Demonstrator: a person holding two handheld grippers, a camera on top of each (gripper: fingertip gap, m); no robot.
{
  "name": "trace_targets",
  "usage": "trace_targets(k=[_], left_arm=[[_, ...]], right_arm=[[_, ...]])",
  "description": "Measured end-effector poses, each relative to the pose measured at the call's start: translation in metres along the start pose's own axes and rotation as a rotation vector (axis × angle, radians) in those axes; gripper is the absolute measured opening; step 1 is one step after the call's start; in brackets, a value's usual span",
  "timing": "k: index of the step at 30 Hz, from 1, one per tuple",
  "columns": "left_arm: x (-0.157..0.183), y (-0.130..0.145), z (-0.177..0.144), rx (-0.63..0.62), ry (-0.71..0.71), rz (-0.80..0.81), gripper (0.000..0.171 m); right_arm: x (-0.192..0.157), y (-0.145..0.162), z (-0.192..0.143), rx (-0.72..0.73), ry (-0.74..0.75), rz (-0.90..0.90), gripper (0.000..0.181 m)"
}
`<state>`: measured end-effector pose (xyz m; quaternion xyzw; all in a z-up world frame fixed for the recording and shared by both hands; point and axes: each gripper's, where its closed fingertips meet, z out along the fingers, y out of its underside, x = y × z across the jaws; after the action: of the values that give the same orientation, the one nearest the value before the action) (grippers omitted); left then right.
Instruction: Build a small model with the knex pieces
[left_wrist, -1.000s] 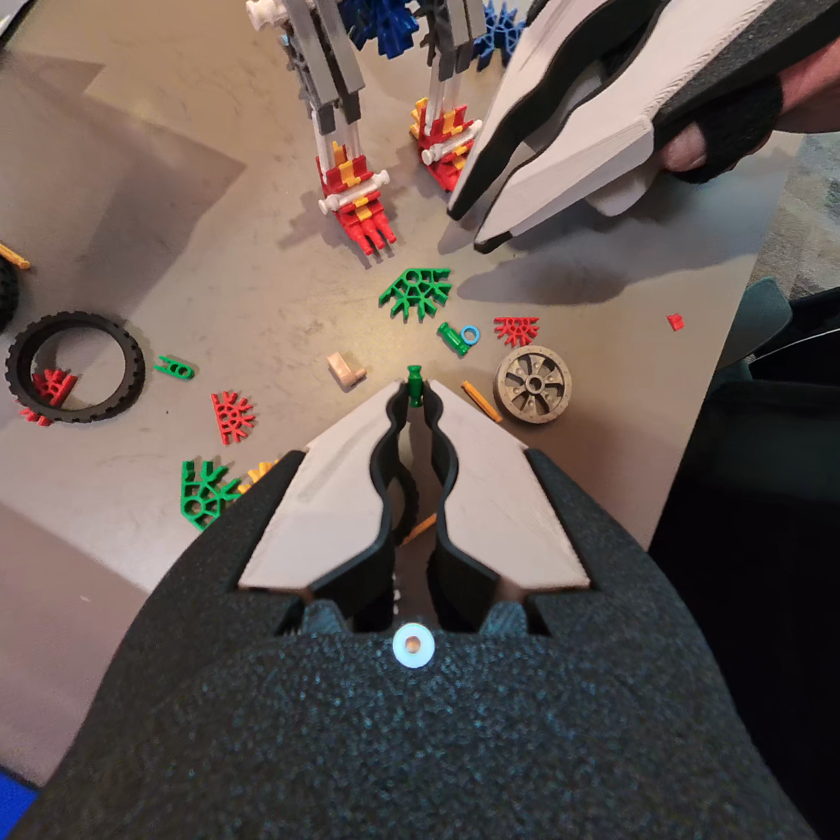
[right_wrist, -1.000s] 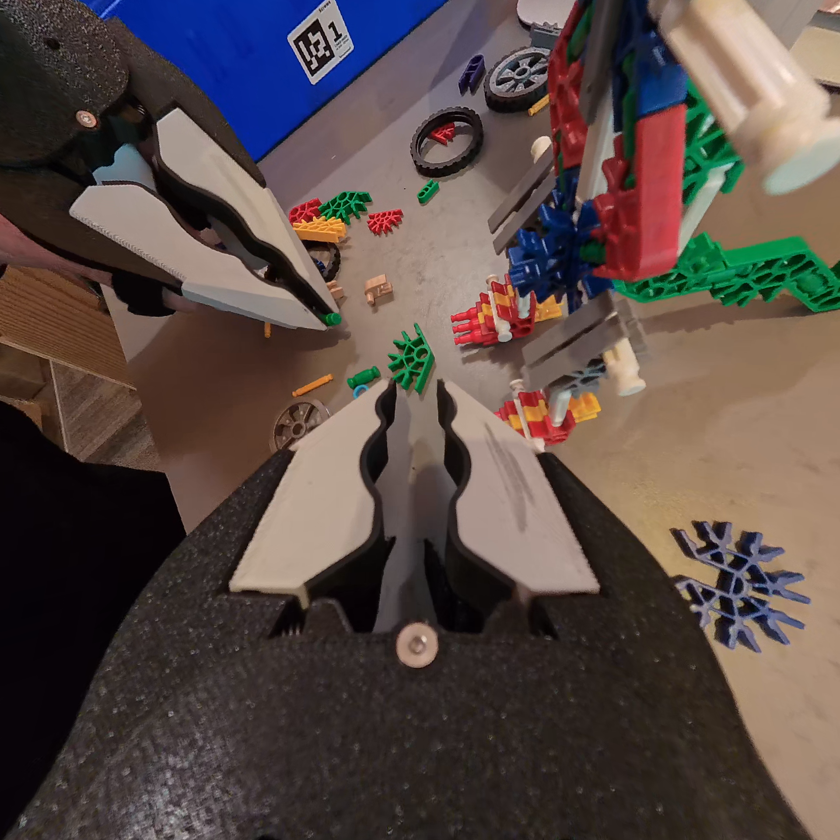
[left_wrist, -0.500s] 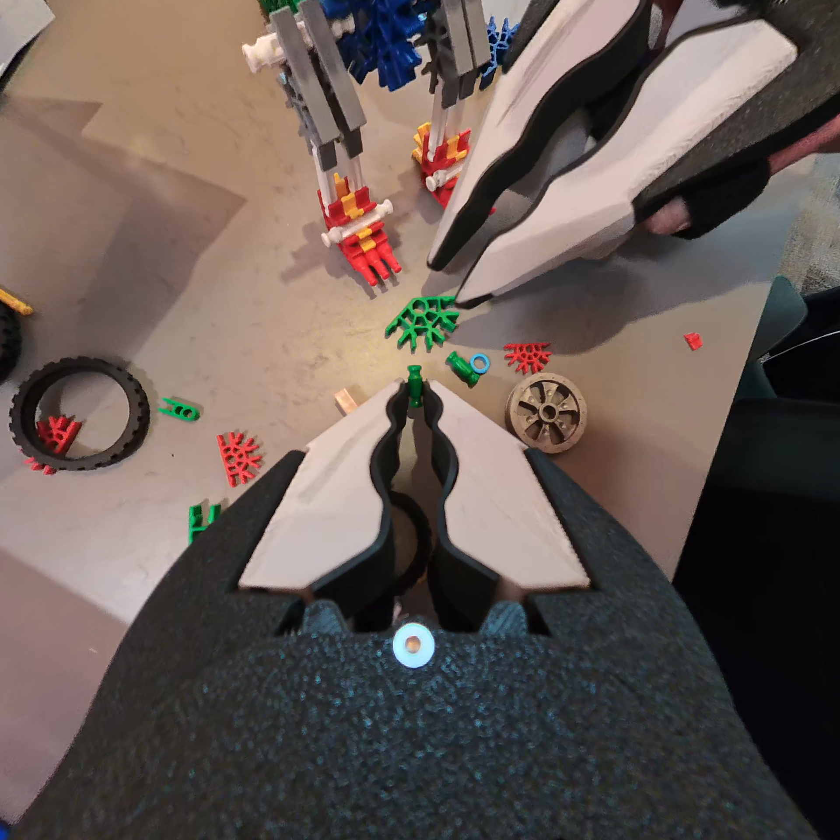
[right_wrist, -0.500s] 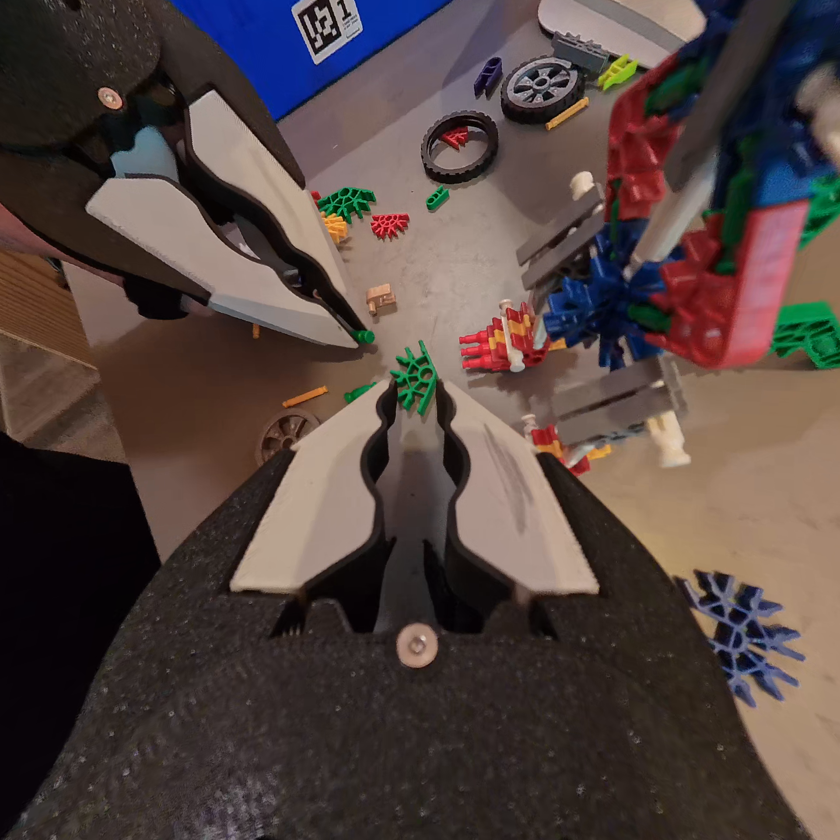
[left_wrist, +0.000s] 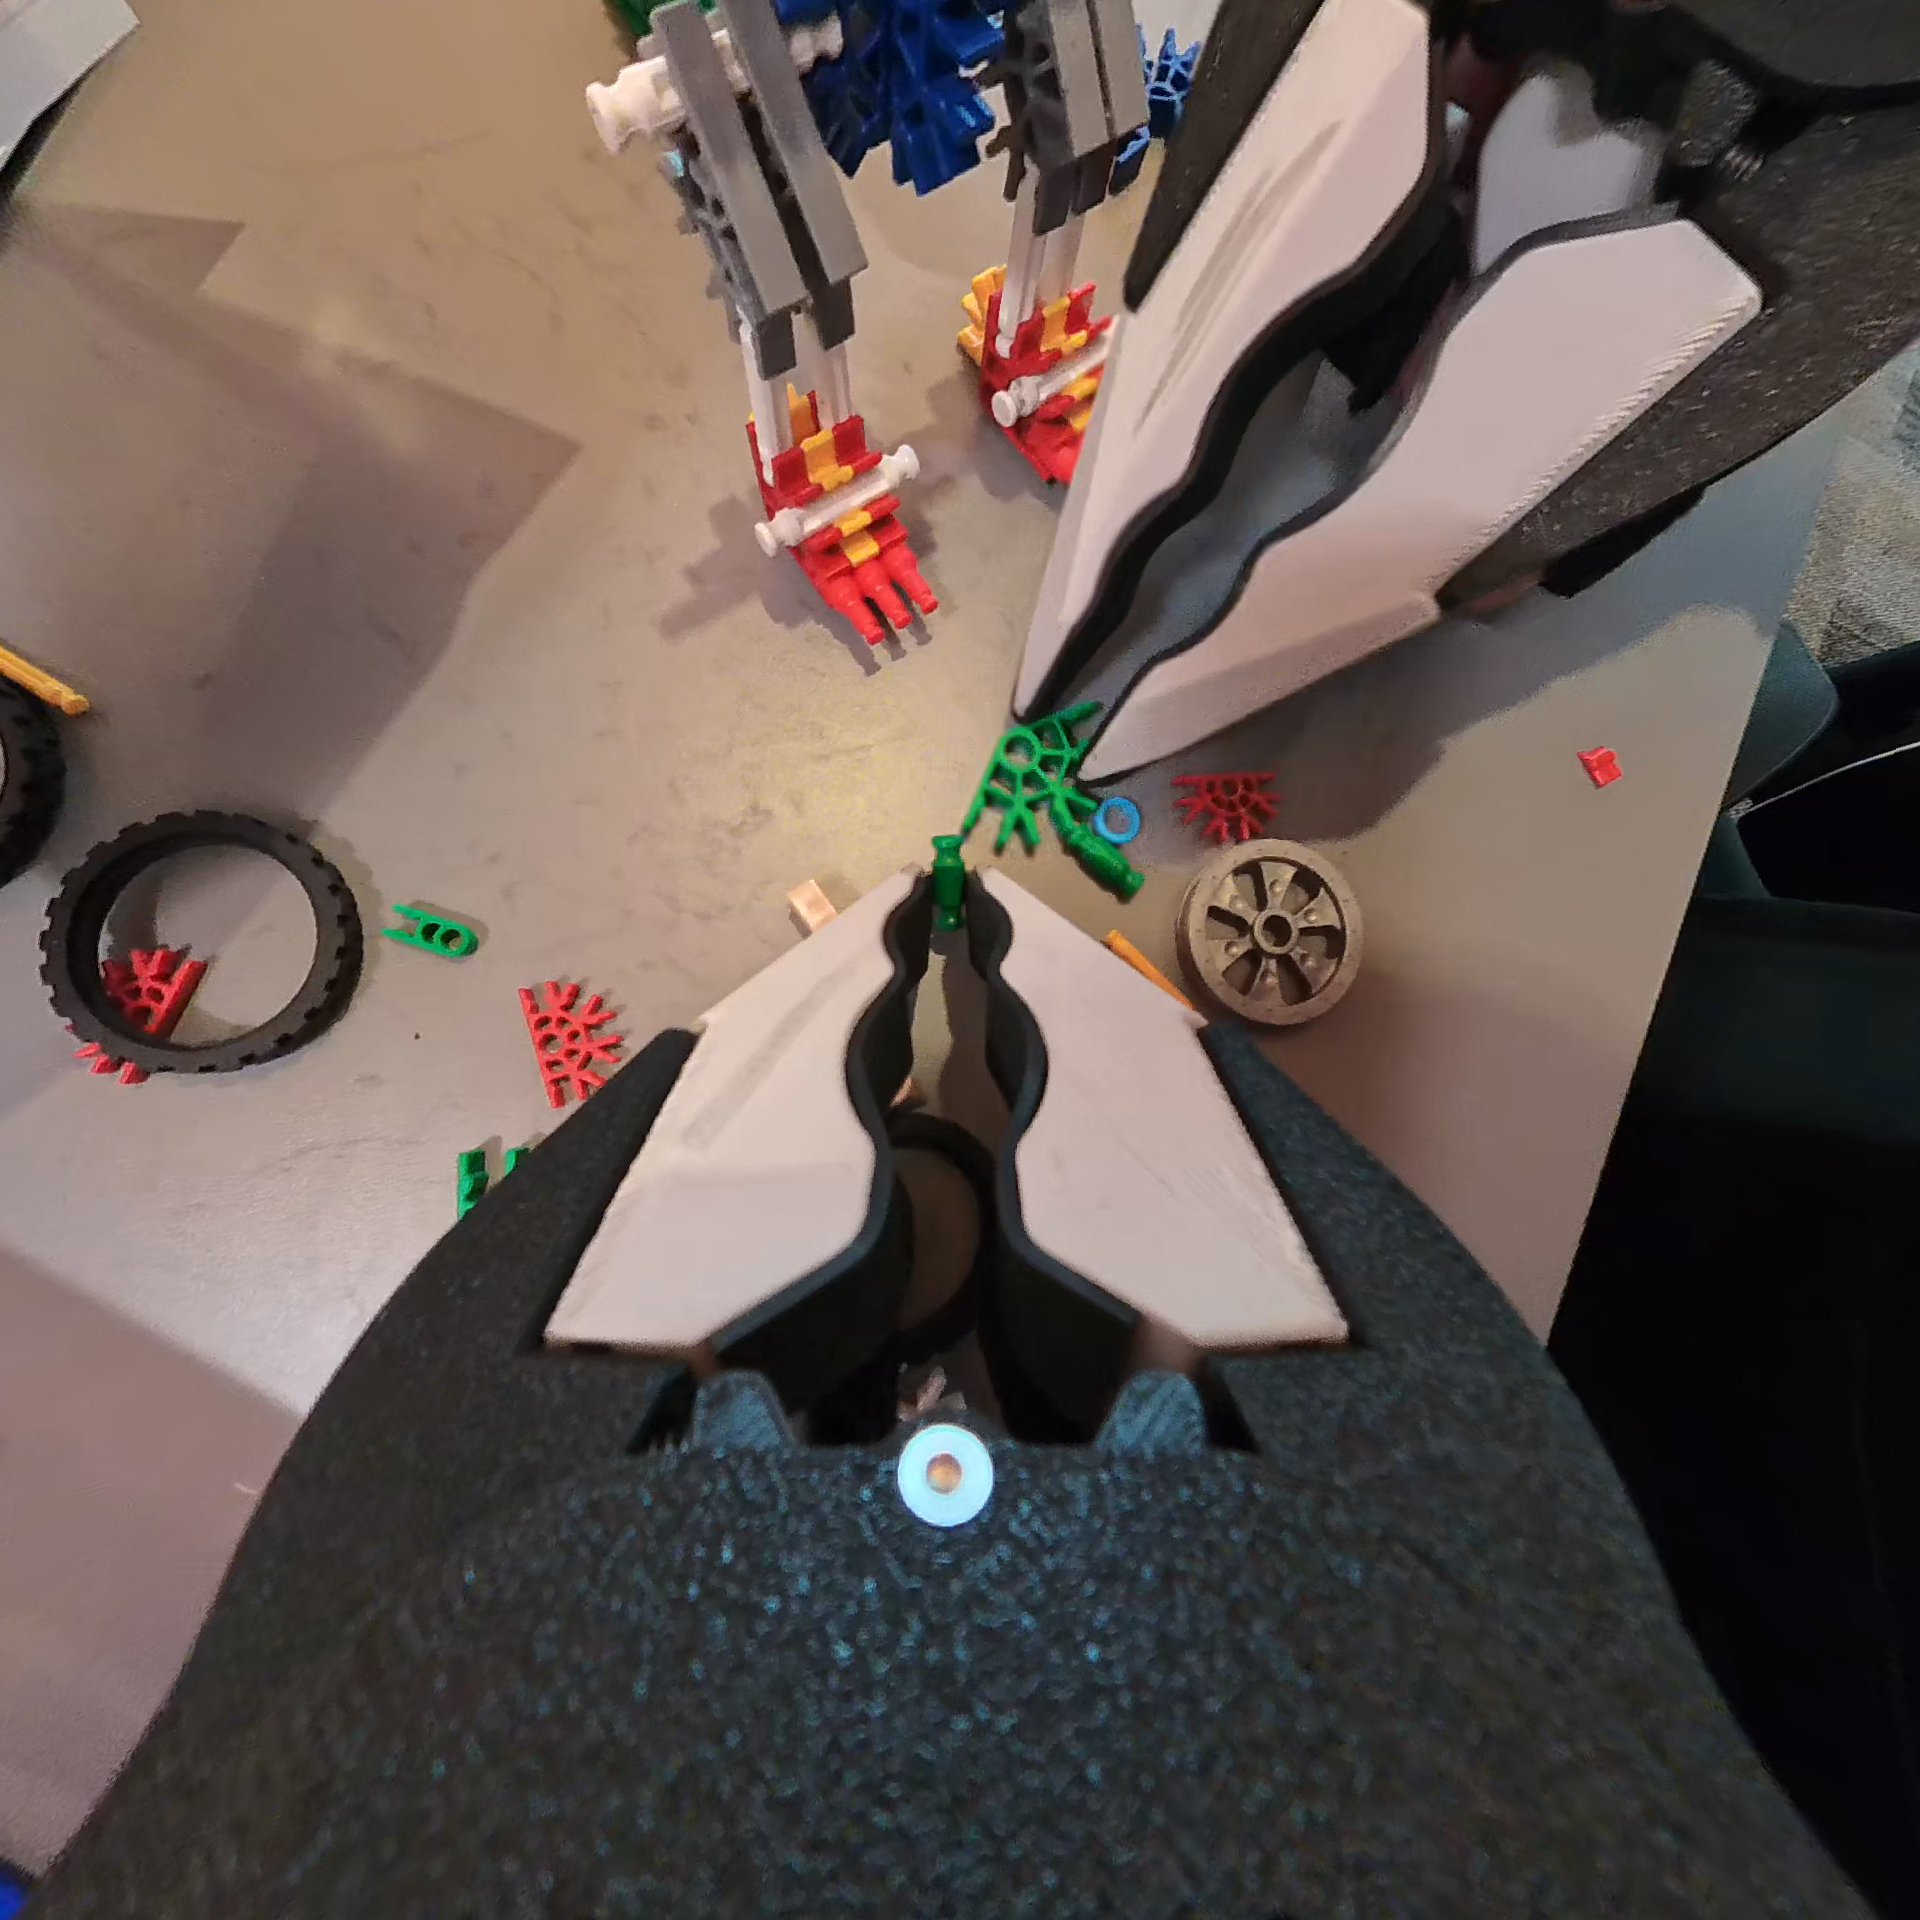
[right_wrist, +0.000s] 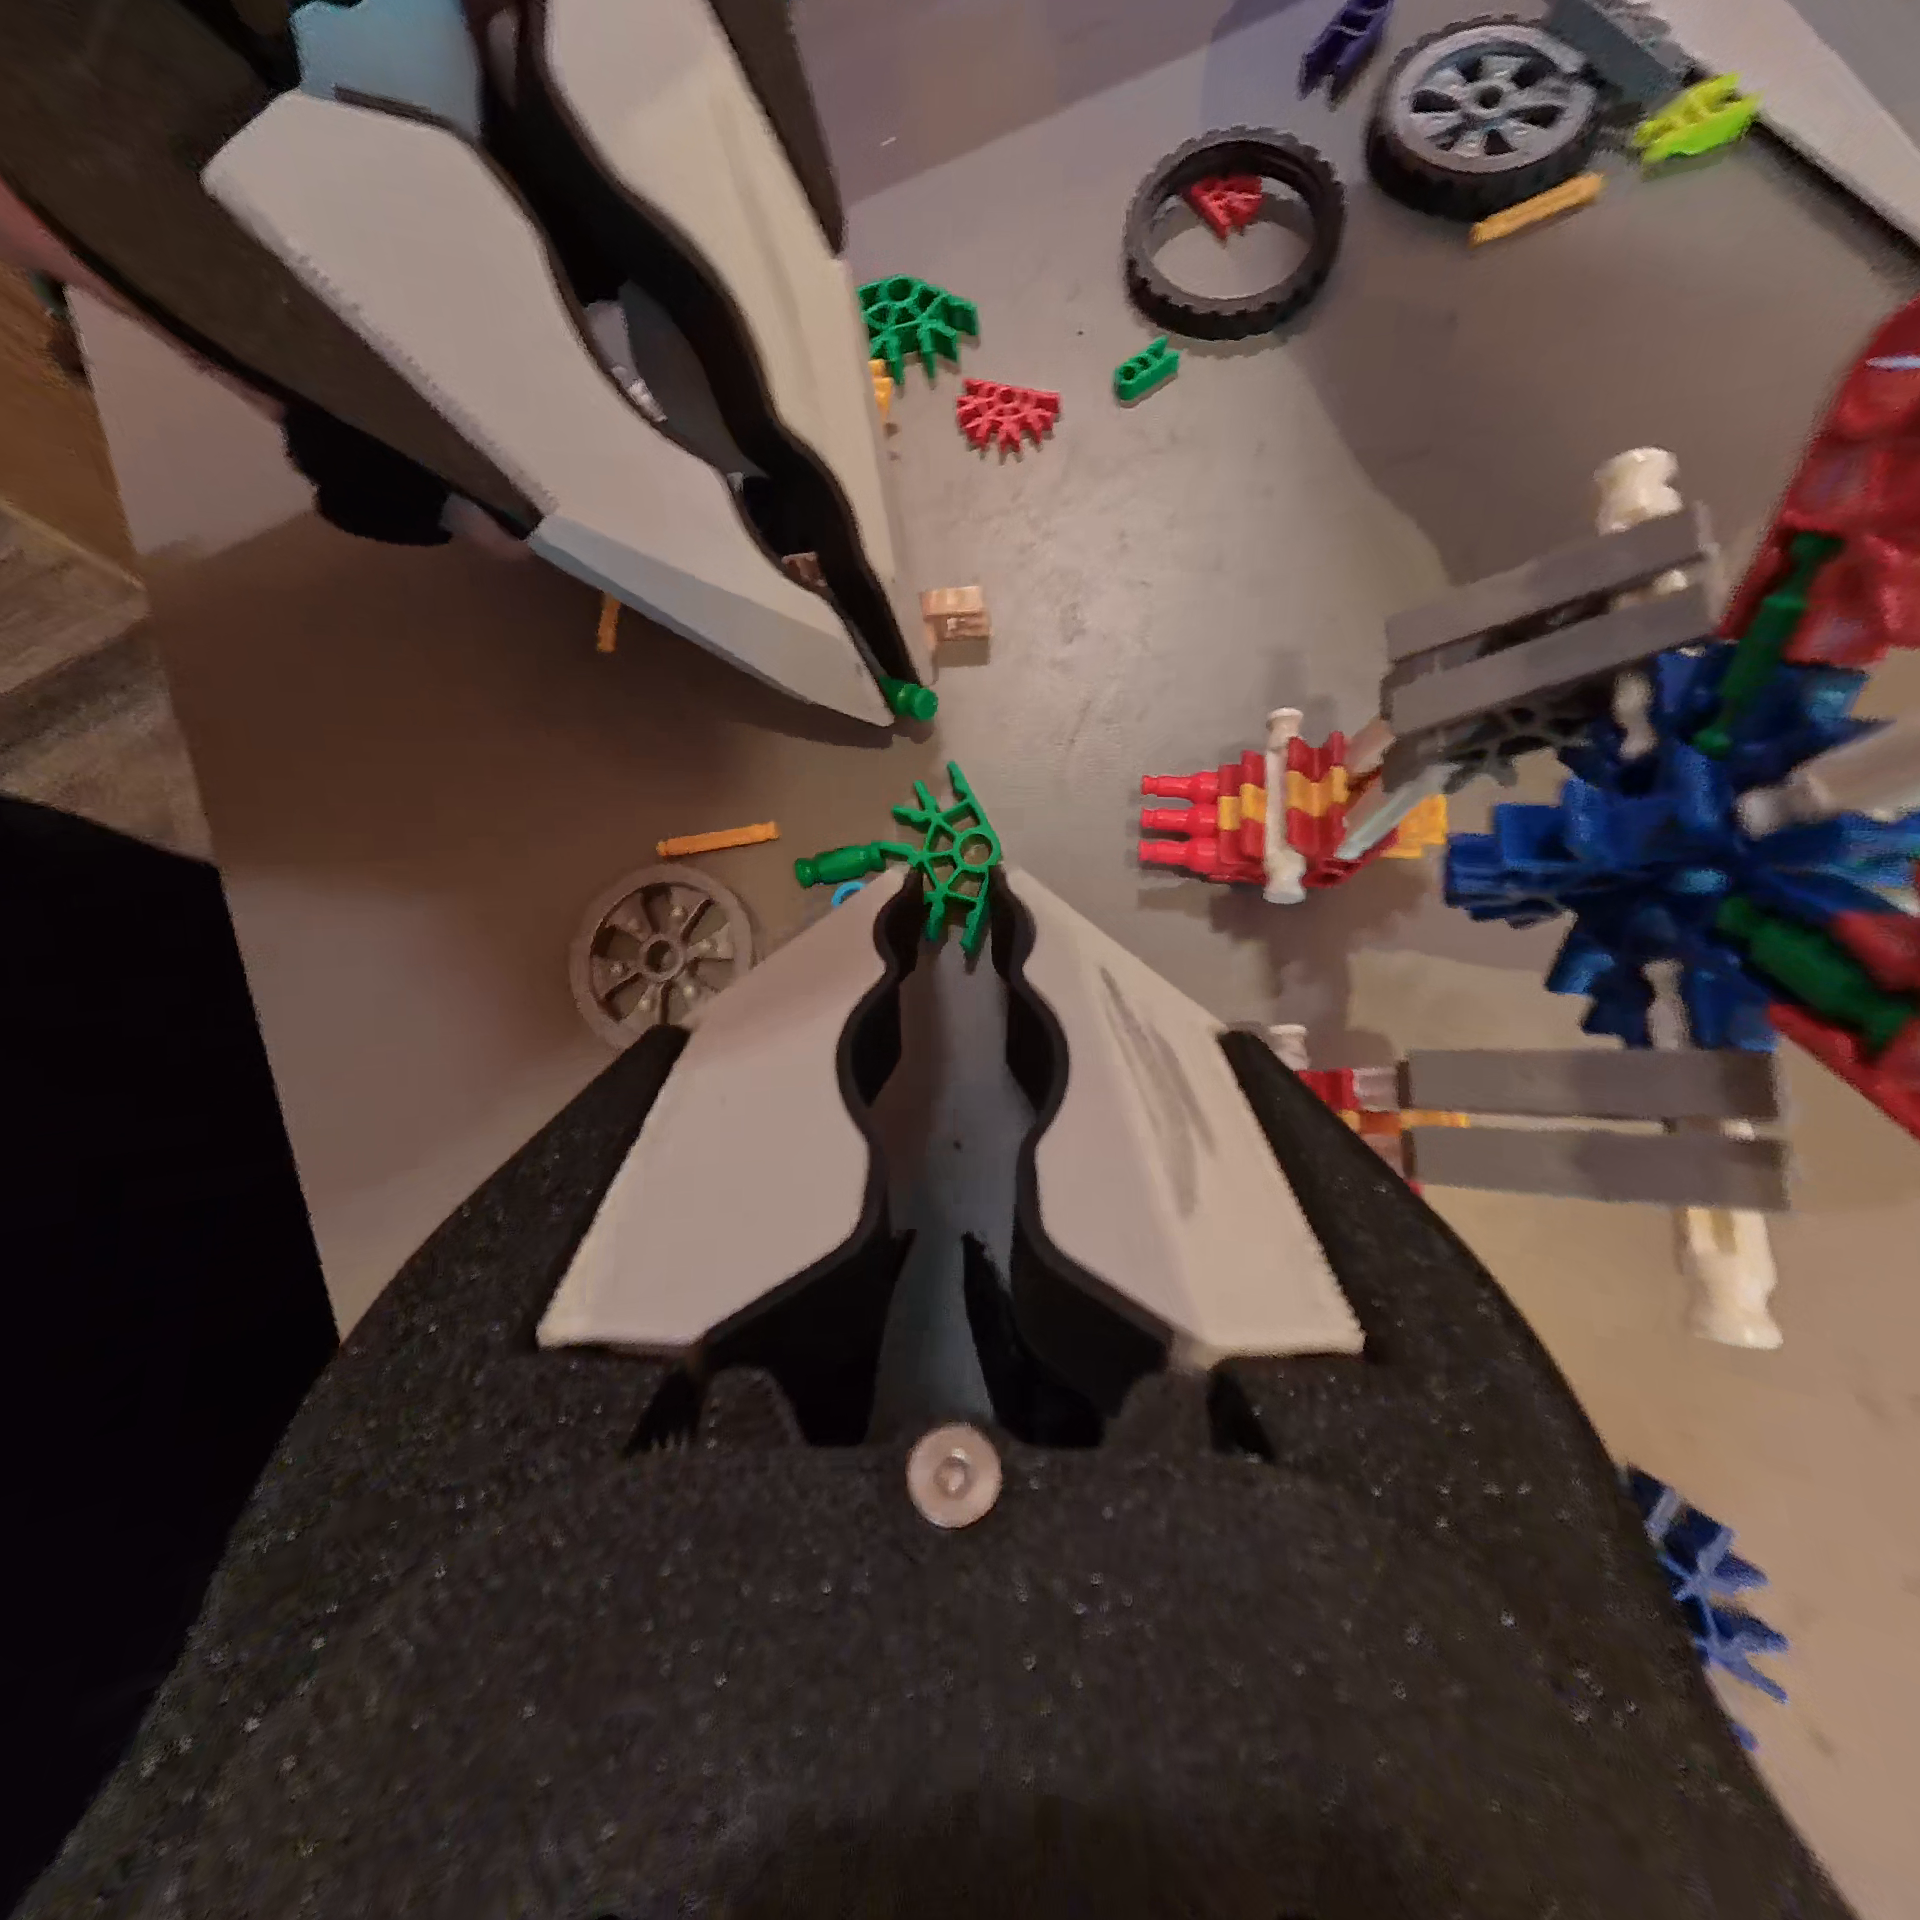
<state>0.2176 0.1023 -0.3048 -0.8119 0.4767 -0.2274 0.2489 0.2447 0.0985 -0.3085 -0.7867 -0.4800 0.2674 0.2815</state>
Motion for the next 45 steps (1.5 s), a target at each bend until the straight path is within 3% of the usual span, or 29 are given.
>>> trace_targets(k=[8, 23, 45], left_arm=[[0.005, 0.003, 0.001, -0.009, 0.02, 0.021, 0.004], [0.007, 0.006, 0.003, -0.019, 0.023, 0.027, 0.004], [0.024, 0.004, 0.005, -0.091, 0.103, 0.241, 0.004]], right_arm=[[-0.014, 0.008, -0.004, -0.048, -0.127, -0.088, 0.012], [-0.009, 0.003, -0.013, 0.011, -0.103, -0.034, 0.015], [-0.016, 0.002, -0.008, 0.008, -0.092, -0.05, 0.009]])
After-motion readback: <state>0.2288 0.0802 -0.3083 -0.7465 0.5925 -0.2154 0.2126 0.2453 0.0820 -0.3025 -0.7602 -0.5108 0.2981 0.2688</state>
